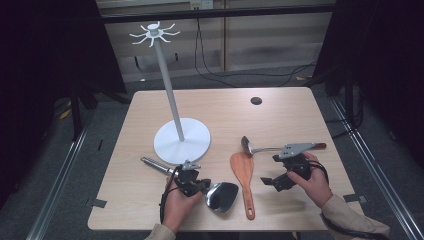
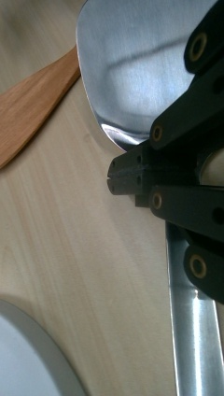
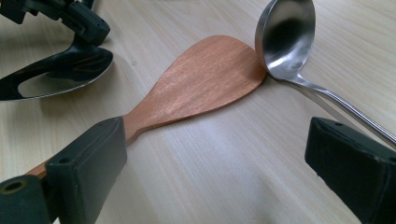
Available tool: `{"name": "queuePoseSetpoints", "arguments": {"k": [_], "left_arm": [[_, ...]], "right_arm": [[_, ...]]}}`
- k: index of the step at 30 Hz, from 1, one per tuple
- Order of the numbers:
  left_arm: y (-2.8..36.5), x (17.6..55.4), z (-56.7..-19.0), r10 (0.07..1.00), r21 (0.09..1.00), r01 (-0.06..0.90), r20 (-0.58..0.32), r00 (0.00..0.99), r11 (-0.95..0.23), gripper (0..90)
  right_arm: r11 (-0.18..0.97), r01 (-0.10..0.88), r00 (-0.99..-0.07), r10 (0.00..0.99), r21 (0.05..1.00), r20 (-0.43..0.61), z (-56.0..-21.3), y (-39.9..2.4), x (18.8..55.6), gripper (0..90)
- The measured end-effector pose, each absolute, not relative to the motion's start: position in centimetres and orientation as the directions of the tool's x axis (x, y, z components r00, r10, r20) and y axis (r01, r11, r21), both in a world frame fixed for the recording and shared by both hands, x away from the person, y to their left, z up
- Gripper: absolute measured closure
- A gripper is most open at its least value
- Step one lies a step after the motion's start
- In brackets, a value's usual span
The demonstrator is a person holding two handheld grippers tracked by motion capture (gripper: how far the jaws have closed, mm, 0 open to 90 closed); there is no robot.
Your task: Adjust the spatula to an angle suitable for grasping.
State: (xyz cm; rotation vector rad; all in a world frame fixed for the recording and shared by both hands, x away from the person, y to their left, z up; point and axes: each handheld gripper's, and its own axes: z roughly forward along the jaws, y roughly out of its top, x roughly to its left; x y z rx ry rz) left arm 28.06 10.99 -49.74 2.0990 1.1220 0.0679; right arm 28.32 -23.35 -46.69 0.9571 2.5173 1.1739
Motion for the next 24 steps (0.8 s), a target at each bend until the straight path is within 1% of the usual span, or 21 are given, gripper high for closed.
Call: {"name": "queuePoseSetpoints", "arguments": {"k": [8, 10, 12, 13, 14, 16, 18, 19, 20, 22, 24], "left_arm": [[12.3, 27.1, -49.3, 0.756, 0.599, 0.727, -0.289, 0.587, -0.335, 90.0], [12.6, 27.0, -49.1, 0.767, 0.601, 0.735, -0.295, 0.570, -0.315, 89.9], [13.1, 26.9, -48.7, 0.786, 0.609, 0.735, -0.280, 0.550, -0.297, 86.6], [13.3, 26.9, -48.5, 0.797, 0.618, 0.739, -0.290, 0.530, -0.267, 81.2], [13.6, 26.8, -48.2, 0.806, 0.627, 0.733, -0.273, 0.525, -0.264, 75.8], [14.1, 26.7, -47.7, 0.843, 0.645, 0.721, -0.218, 0.492, -0.254, 68.7], [14.8, 26.8, -47.3, 0.878, 0.653, 0.737, -0.238, 0.416, -0.173, 57.5], [15.2, 26.8, -47.1, 0.895, 0.664, 0.733, -0.224, 0.385, -0.150, 48.5], [15.6, 26.9, -47.1, 0.910, 0.662, 0.738, -0.215, 0.354, -0.130, 42.5], [16.3, 27.0, -47.3, 0.936, 0.649, 0.754, -0.192, 0.295, -0.104, 35.2], [16.7, 27.1, -47.6, 0.948, 0.632, 0.767, -0.164, 0.274, -0.113, 31.6]], "right_arm": [[0.479, 0.465, -0.776, 0.625, 0.745, 0.082, -46.7, -22.9, 28.6, 4.6], [0.481, 0.463, -0.778, 0.623, 0.745, 0.082, -46.7, -22.8, 28.7, 4.6], [0.483, 0.458, -0.783, 0.617, 0.746, 0.081, -46.7, -22.6, 28.9, 4.6], [0.483, 0.459, -0.783, 0.617, 0.746, 0.083, -46.7, -22.5, 28.9, 4.6], [0.484, 0.459, -0.784, 0.615, 0.745, 0.084, -46.7, -22.5, 29.0, 4.6], [0.486, 0.462, -0.786, 0.612, 0.742, 0.089, -46.7, -22.3, 29.0, 4.6], [0.490, 0.455, -0.789, 0.609, 0.743, 0.082, -46.7, -22.2, 29.1, 4.6], [0.491, 0.453, -0.790, 0.608, 0.744, 0.080, -46.7, -22.1, 29.2, 4.6], [0.490, 0.450, -0.791, 0.606, 0.746, 0.079, -46.7, -22.1, 29.3, 4.6], [0.490, 0.453, -0.791, 0.606, 0.745, 0.083, -46.7, -22.0, 29.3, 4.6], [0.490, 0.452, -0.791, 0.606, 0.745, 0.081, -46.7, -21.9, 29.3, 4.6]]}}
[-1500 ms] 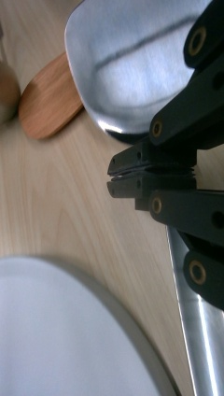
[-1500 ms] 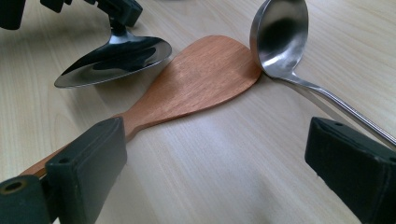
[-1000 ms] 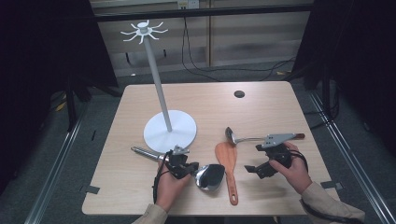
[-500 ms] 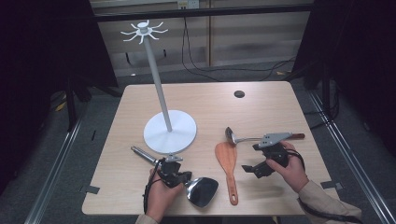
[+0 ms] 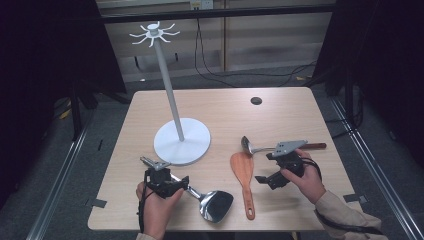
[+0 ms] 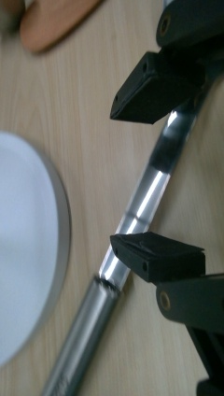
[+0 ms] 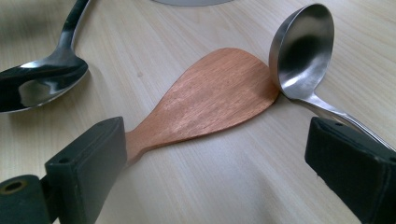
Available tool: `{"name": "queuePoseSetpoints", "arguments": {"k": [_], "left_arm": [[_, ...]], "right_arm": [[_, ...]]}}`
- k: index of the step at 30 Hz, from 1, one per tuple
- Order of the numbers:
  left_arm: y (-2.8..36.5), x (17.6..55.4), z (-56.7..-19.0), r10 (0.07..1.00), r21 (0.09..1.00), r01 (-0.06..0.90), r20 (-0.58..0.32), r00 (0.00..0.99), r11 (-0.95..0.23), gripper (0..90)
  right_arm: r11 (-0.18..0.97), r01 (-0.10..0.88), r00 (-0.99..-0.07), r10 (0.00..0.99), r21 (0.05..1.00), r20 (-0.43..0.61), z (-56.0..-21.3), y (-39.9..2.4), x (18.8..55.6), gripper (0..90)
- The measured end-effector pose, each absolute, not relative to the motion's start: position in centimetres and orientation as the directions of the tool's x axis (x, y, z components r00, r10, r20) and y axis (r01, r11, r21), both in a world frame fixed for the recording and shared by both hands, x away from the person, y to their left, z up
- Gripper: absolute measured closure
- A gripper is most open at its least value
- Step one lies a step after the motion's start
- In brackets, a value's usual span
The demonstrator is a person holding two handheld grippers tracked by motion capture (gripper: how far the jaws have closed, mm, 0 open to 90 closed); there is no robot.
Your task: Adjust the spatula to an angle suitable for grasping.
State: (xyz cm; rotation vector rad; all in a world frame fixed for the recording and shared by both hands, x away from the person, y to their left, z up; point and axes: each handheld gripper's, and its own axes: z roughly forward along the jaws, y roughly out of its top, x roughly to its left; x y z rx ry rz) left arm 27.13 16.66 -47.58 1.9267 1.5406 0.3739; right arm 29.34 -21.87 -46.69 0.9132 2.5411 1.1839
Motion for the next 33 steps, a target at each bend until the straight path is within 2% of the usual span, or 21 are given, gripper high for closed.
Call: {"name": "queuePoseSetpoints", "arguments": {"k": [7, 17, 25, 33], "left_arm": [[16.9, 28.0, -48.9, 0.954, 0.587, 0.809, -0.220, 0.203, -0.037, 22.5], [16.0, 28.9, -48.7, 0.973, 0.565, 0.822, -0.144, 0.182, -0.071, 23.3], [16.8, 29.6, -48.6, 0.981, 0.563, 0.822, -0.095, 0.171, -0.089, 35.5], [19.1, 31.4, -48.3, 0.993, 0.538, 0.842, -0.072, 0.095, -0.042, 52.7]], "right_arm": [[0.489, 0.453, -0.791, 0.606, 0.746, 0.083, -46.6, -21.9, 29.3, 4.5], [0.482, 0.452, -0.785, 0.615, 0.750, 0.078, -46.6, -22.4, 29.2, 4.3], [0.481, 0.456, -0.783, 0.617, 0.748, 0.081, -46.6, -22.5, 29.0, 4.3], [0.482, 0.457, -0.781, 0.620, 0.748, 0.078, -46.6, -22.5, 29.0, 4.3]]}}
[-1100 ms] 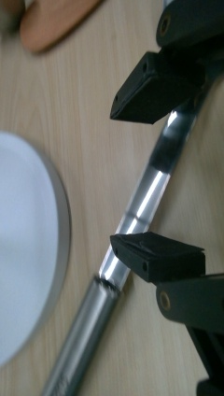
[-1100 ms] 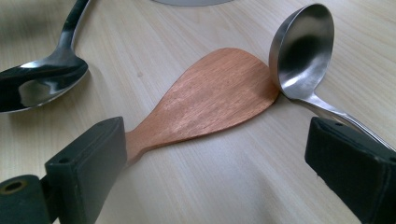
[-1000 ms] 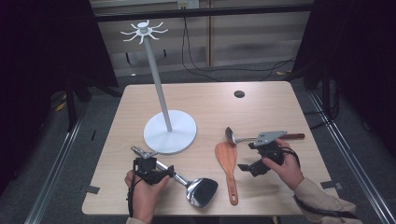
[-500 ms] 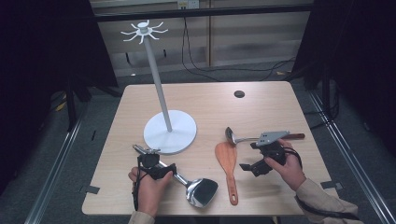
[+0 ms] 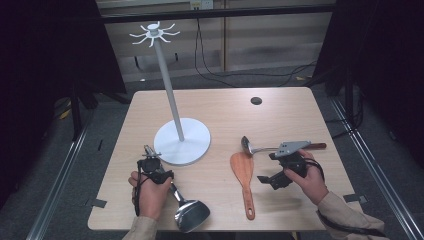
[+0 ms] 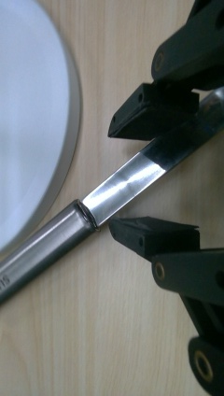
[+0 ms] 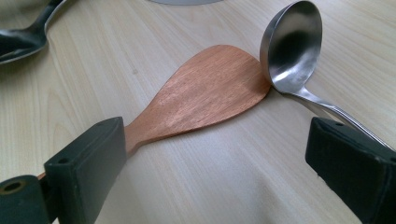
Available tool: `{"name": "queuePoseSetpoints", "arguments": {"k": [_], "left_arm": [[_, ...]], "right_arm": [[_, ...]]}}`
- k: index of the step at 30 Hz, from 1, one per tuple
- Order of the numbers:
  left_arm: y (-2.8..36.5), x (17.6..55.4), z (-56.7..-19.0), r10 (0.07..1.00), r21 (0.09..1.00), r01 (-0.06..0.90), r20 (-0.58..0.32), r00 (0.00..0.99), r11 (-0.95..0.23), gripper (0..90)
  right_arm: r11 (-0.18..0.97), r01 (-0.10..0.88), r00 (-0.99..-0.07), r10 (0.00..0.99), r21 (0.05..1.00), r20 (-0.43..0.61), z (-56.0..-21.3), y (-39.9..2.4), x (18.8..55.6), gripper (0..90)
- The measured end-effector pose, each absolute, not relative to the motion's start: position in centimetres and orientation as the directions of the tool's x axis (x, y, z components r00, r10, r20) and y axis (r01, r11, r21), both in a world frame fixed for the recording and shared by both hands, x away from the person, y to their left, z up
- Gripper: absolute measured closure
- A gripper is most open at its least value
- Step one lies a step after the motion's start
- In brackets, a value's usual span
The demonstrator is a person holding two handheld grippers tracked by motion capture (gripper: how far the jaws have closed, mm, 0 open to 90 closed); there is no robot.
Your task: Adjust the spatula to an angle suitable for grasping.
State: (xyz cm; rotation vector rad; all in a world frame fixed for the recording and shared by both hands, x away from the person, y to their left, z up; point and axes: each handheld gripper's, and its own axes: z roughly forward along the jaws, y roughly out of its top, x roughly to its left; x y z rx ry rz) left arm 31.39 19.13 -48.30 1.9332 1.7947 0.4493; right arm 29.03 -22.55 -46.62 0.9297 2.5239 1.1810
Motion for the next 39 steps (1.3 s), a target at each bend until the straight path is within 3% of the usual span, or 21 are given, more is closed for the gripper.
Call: {"name": "queuePoseSetpoints", "arguments": {"k": [5, 14, 17, 20, 39], "left_arm": [[20.3, 32.2, -48.1, 0.996, 0.520, 0.854, -0.068, 0.050, -0.007, 64.4], [22.2, 33.3, -47.9, 0.994, 0.495, 0.864, -0.101, -0.052, 0.096, 73.4], [23.0, 33.3, -48.0, 0.995, 0.511, 0.855, -0.084, -0.045, 0.082, 75.1], [23.7, 32.9, -47.6, 0.990, 0.540, 0.833, -0.121, -0.067, 0.122, 75.2], [23.8, 30.8, -42.0, 0.959, 0.798, 0.581, -0.265, 0.099, 0.161, 75.5]], "right_arm": [[0.484, 0.455, -0.782, 0.619, 0.748, 0.075, -46.7, -22.6, 29.1, 4.3], [0.485, 0.454, -0.785, 0.614, 0.747, 0.079, -46.7, -22.6, 29.1, 4.3], [0.480, 0.456, -0.782, 0.619, 0.750, 0.079, -46.7, -22.6, 29.1, 4.3], [0.479, 0.456, -0.782, 0.618, 0.750, 0.082, -46.7, -22.7, 29.2, 4.3], [0.473, 0.448, -0.783, 0.618, 0.759, 0.076, -46.7, -22.6, 29.2, 4.3]]}}
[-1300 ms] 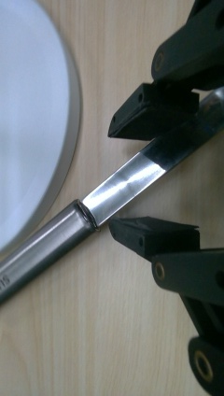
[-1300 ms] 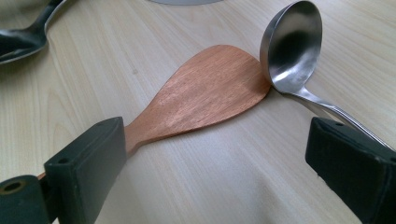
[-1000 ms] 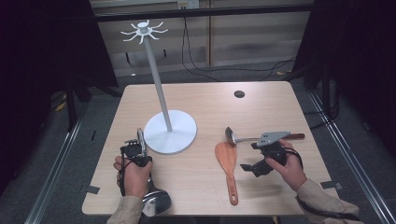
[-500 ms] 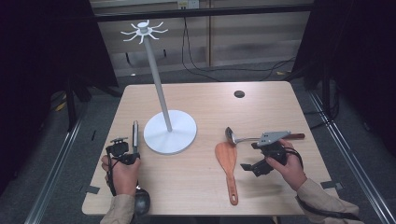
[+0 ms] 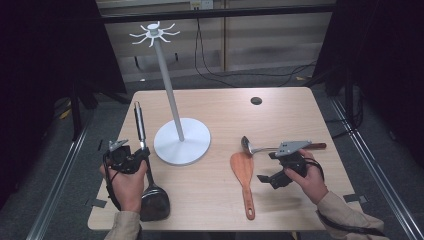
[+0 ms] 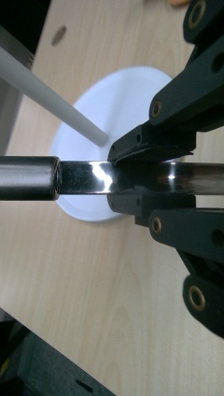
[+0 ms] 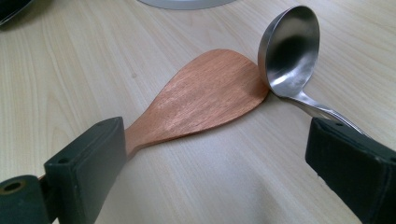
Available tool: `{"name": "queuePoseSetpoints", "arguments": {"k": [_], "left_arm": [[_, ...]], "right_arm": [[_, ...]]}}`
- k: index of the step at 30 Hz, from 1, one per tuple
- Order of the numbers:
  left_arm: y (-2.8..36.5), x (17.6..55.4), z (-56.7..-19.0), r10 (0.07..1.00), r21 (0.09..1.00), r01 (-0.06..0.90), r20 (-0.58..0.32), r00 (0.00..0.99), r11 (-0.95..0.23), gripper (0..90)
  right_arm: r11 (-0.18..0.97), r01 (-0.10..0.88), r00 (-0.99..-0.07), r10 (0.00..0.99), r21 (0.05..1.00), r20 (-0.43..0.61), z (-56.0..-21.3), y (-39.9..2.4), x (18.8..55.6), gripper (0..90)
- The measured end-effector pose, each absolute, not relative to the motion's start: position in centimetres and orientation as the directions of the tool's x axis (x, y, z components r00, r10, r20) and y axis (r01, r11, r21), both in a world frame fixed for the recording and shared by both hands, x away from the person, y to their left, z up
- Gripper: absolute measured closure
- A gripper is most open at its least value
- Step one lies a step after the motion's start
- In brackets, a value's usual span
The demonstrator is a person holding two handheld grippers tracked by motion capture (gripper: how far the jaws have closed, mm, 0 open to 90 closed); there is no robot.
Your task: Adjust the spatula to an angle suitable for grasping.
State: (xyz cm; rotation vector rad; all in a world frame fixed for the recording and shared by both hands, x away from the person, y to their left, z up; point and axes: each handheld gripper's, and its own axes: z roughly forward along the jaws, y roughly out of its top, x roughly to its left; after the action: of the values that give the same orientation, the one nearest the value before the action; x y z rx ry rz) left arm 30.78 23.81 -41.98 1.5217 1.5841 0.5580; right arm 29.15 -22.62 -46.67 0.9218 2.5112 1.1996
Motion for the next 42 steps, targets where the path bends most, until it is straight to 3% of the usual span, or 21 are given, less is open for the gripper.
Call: {"name": "queuePoseSetpoints", "arguments": {"k": [18, 42], "left_arm": [[22.6, 29.8, -39.5, 0.939, 0.898, 0.414, -0.257, 0.227, 0.145, 76.0], [20.9, 28.9, -37.9, 0.922, 0.954, 0.276, -0.208, 0.328, 0.117, 76.3]], "right_arm": [[0.466, 0.440, -0.784, 0.615, 0.767, 0.076, -46.7, -22.8, 29.2, 4.3], [0.471, 0.428, -0.796, 0.601, 0.771, 0.074, -46.6, -22.6, 29.0, 4.3]]}}
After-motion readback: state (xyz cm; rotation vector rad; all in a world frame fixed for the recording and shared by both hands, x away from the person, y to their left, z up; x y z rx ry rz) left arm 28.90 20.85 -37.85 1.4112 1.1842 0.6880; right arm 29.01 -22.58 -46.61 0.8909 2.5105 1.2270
